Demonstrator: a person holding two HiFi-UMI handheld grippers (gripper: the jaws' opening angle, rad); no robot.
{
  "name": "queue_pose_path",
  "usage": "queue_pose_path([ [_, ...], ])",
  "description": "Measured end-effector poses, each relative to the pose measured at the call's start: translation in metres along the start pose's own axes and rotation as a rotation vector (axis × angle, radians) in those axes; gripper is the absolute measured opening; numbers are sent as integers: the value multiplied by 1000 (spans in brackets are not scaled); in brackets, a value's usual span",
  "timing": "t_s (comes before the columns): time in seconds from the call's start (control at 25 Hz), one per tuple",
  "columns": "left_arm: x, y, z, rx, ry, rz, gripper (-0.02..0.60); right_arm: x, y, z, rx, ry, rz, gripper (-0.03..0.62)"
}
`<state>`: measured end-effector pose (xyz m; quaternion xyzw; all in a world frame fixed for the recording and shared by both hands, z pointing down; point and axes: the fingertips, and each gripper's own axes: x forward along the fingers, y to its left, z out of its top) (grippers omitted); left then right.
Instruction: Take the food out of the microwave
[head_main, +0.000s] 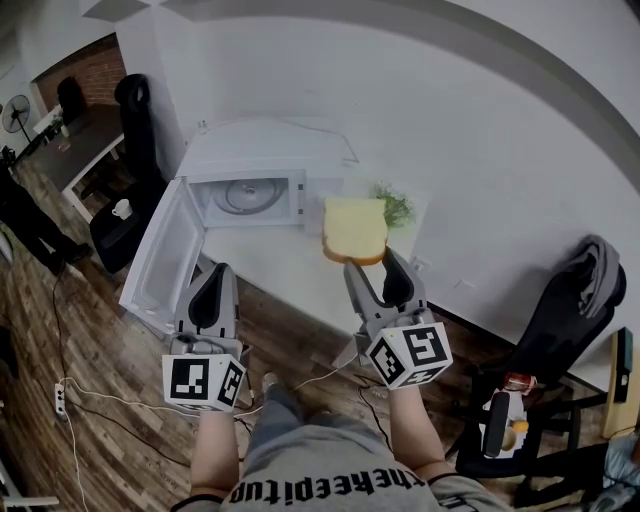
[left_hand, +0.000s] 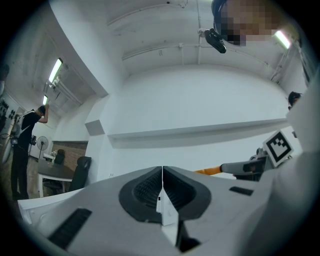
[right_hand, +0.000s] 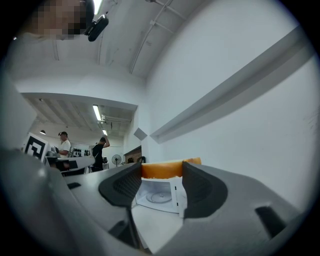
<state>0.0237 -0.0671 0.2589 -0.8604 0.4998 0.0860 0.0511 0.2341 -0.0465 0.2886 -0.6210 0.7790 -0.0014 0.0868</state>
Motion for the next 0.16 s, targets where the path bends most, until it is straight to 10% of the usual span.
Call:
queue_pose_path([
  [0.16, -1, 0, 1, 1, -1, 0, 9, -1, 1, 1, 0, -1, 1, 252],
])
